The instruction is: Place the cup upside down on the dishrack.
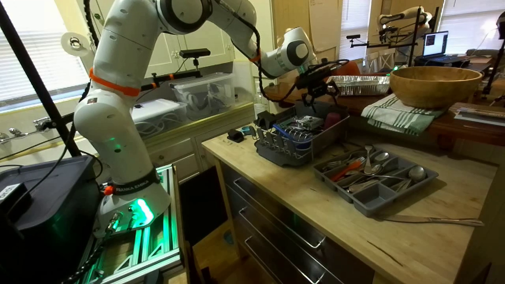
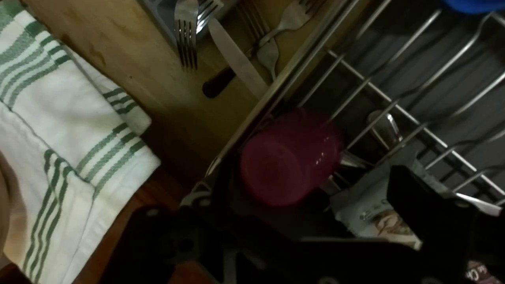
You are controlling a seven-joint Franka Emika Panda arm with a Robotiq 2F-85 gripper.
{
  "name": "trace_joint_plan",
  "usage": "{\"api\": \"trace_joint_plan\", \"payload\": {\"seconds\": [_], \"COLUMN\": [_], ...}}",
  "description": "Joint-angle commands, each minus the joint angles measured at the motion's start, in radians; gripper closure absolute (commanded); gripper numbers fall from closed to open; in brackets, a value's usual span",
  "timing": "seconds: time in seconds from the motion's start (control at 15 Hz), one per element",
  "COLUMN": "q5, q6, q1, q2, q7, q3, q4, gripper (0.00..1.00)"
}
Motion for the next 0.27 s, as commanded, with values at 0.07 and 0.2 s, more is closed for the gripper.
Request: {"api": "trace_joint_plan", "payload": {"seconds": [0.07,0.2], "q5": [0.177,0.125], "q6": [0.059,0.022], "q1": [-0.056,-0.022], "q2": [-0.117,-0.057], "q7": [0.043,0.021], "q3": [0.050,0.019], "q4": [-0.098,-0.015], "gripper": [0.00,0.00]}}
